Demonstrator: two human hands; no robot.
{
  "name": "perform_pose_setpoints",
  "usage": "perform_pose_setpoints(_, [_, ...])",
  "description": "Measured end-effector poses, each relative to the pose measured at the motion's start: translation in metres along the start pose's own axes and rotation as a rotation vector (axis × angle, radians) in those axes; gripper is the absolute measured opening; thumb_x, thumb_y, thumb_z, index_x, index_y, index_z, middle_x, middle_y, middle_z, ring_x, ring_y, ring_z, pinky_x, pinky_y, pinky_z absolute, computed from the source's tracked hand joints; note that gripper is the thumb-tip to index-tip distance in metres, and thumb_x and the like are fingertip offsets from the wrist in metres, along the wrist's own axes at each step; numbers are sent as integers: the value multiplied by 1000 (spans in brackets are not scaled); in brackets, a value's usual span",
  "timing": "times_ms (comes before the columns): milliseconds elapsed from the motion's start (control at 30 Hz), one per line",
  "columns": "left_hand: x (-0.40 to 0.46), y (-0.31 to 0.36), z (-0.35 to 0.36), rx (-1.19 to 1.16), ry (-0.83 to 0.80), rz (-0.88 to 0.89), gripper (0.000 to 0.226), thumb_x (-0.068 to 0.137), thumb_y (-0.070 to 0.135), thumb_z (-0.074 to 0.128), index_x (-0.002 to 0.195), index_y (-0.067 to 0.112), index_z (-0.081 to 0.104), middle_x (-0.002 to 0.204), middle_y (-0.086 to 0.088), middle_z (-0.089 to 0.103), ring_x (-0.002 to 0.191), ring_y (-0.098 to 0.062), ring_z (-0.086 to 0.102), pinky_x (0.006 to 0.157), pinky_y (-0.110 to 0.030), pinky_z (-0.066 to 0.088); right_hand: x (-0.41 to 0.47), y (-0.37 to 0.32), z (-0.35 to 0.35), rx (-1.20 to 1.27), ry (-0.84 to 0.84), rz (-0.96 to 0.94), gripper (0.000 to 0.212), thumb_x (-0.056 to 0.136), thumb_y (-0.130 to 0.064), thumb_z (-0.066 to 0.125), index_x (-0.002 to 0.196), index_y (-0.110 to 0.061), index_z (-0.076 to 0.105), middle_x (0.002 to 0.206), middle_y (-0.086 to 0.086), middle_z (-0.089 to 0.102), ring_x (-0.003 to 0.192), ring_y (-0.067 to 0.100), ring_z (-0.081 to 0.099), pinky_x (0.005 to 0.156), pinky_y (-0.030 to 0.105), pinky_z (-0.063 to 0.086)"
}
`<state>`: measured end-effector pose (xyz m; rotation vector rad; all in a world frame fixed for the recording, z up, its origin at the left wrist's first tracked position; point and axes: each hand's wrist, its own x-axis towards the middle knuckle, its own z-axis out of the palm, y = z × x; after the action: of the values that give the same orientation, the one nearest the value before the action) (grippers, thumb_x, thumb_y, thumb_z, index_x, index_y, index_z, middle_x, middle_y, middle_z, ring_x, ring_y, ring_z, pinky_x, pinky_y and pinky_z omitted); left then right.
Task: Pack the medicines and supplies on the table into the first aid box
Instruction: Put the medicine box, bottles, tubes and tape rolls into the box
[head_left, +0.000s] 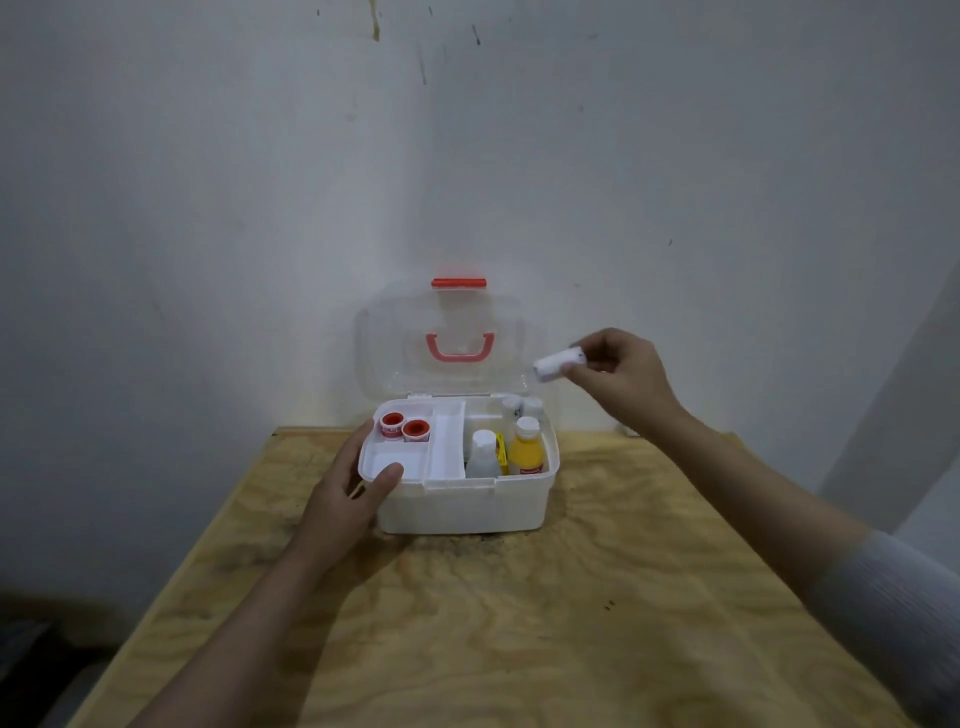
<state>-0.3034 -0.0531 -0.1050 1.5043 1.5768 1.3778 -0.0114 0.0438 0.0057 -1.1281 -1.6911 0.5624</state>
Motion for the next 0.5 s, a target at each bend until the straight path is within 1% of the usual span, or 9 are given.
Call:
perform_pose_setpoints(33, [0,1,0,-4,-5,-1,87,64,73,55,141,40,32,142,11,44,124,-13,46,93,-32,49,-3,-17,10,18,-94,-14,19,74,-8,73,93,-10,68,82,2,66,67,8,60,64,13,50])
perform_pose_setpoints(100, [-2,3,0,-14,-15,-1,82,68,70,57,141,41,32,140,13,44,123,-13,47,89,-27,50,-11,-43,35,-14,-282,-57,25,73,-7,73,97,-13,69,86,2,65,72,10,61,70,20,52])
perform_pose_setpoints(167, [-3,6,0,-21,-19,7,79,72,66,59,141,39,32,138,15,44,121,-11,47,83,-19,47,-19,-61,64,-108,-415,-104,23,73,-8,72,96,-13,70,89,0,66,74,11,61,69,21,53])
perform_pose_setpoints(200, [-4,8,-1,-21,-21,11,80,71,66,59,141,39,32,138,15,44,120,-10,46,81,-16,46,-22,-67,78,-150,-457,-115,21,74,-9,72,94,-11,70,89,0,66,76,11,61,69,21,53])
perform_pose_setpoints(267, [-5,10,-1,-7,-31,18,79,71,66,56,141,40,31,137,18,42,119,-8,46,81,-16,44,-24,-73,103,-233,-524,-137,19,74,-12,74,93,-9,71,91,3,68,78,14,60,70,22,52])
perform_pose_setpoints(333, [-4,11,-3,13,-45,33,70,79,60,57,141,42,30,135,23,41,117,-4,45,81,-15,42,-25,-76,121,-326,-576,-154,21,73,-16,76,92,-7,72,91,7,70,77,16,60,69,25,50])
perform_pose_setpoints(400, [-5,13,-4,23,-56,40,64,83,53,57,140,43,31,129,30,41,112,4,45,79,-11,40,-26,-77,131,-405,-606,-151,25,72,-19,77,93,-6,73,92,10,71,78,19,60,69,27,49])
perform_pose_setpoints(467, [-6,17,-5,13,-61,46,62,81,51,57,137,44,32,122,36,41,107,11,45,76,-8,39,-25,-78,134,-477,-645,-160,29,73,-21,77,97,-5,72,95,11,72,81,21,62,67,25,47])
perform_pose_setpoints(500, [-7,18,-5,9,-60,44,62,80,51,57,137,44,33,121,37,42,106,13,45,74,-7,40,-24,-77,133,-496,-663,-161,31,75,-22,76,100,-4,72,98,11,72,85,22,64,70,25,48])
